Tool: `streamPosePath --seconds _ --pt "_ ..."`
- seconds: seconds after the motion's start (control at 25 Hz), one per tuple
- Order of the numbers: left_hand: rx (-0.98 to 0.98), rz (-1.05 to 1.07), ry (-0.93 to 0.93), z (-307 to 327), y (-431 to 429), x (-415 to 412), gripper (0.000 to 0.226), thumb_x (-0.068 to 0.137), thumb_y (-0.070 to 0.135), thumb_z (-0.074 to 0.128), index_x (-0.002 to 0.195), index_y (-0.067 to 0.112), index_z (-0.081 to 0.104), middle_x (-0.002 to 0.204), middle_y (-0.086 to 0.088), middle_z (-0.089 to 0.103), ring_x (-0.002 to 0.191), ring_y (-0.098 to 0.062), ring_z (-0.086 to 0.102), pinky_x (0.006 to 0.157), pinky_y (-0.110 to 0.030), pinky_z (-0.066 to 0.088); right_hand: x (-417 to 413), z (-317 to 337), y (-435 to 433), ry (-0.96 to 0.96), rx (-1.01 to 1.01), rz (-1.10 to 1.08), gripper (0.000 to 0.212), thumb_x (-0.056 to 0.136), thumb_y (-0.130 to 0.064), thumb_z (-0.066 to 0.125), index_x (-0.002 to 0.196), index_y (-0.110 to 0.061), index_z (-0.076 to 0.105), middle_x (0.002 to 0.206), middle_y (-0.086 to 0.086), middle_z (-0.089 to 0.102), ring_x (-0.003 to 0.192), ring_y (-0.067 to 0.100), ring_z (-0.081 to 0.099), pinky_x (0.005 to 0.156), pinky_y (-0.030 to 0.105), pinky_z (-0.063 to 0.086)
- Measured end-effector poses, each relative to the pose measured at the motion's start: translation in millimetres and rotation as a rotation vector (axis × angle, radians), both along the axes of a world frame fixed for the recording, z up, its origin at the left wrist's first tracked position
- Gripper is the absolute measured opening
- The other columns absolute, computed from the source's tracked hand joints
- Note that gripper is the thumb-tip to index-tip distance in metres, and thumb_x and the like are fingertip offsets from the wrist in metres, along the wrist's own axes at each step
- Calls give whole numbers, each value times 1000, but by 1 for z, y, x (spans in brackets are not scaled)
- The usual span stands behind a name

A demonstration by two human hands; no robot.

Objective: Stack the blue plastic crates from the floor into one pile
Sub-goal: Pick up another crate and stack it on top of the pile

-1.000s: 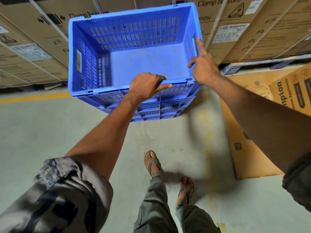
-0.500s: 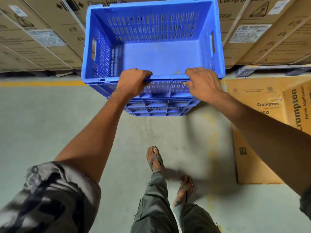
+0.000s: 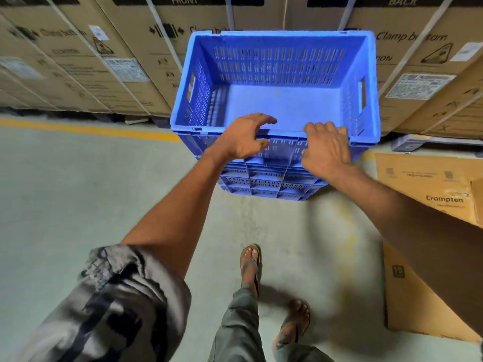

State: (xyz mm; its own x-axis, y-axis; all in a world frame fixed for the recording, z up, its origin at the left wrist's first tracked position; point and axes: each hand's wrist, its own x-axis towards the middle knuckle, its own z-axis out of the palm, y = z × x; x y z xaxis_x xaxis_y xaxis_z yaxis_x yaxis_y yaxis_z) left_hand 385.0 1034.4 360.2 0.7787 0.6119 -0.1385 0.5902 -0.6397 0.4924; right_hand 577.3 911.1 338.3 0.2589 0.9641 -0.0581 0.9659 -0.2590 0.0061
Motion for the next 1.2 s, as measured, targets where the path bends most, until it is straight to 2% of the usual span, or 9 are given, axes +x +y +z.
streamPosePath --seconds 0.12,0.2,0.28,0.44,0.76,0.88,0.96,1.08,1.2 --pt "57 411 -464 -1 1 -42 29 77 17 50 98 23 69 118 4 65 99 -6 61 87 -38 49 -61 4 32 143 -17 143 53 81 -39 66 124 -14 52 114 8 61 106 31 54 88 44 39" --pt "274 689 -355 -4 34 -73 28 79 20 52 100 27 70 127 2 59 118 -16 55 100 -44 42 -90 11 64 218 -61 238 56 85 -50 62 125 -13 52 112 10 63 103 34 58 80 41 42" --pt "105 840 -186 -7 81 -97 38 82 21 57 117 32 66 143 -3 49 122 -18 53 103 -36 41 -107 15 95 238 -156 325 53 84 -57 61 116 -14 54 96 10 63 90 35 60 65 36 37" --pt "-188 647 -296 -30 111 -117 66 69 -9 37 122 20 63 126 -7 65 71 -18 55 64 -24 43 -123 -1 122 148 -113 323 35 84 -55 66 92 -22 58 69 6 52 74 36 59 56 32 34" --pt "-358 477 -436 -26 111 -140 76 77 -18 36 146 13 40 151 -13 41 134 -31 45 107 -39 42 -133 -13 131 28 -117 232 31 81 -54 65 94 -26 62 76 12 67 70 36 61 61 37 48" --pt "-632 440 -632 -33 109 -145 65 106 18 37 158 17 -1 166 -9 8 150 -28 21 119 -43 24 -134 -1 130 170 -269 154 60 71 -79 59 112 -35 61 98 7 70 92 35 63 73 38 47" --pt "-816 589 -678 -40 113 -150 66 104 55 17 157 17 22 160 -8 30 143 -16 38 119 -36 30 -149 12 139 360 -302 128 87 61 -93 53 131 -41 49 125 -2 64 113 27 59 88 40 47" --pt "-884 712 -657 -85 96 -170 75 102 59 7 143 11 48 132 9 51 81 23 61 71 2 46 -186 1 159 348 -145 196 88 72 -90 41 140 -35 40 137 -3 57 118 25 58 92 44 47" --pt "-1052 656 -565 -129 72 -176 68 103 57 7 150 21 41 144 1 50 112 4 57 92 -17 43 -210 -10 161 150 -59 263 69 77 -85 36 123 -36 51 110 3 69 97 34 64 74 41 46"
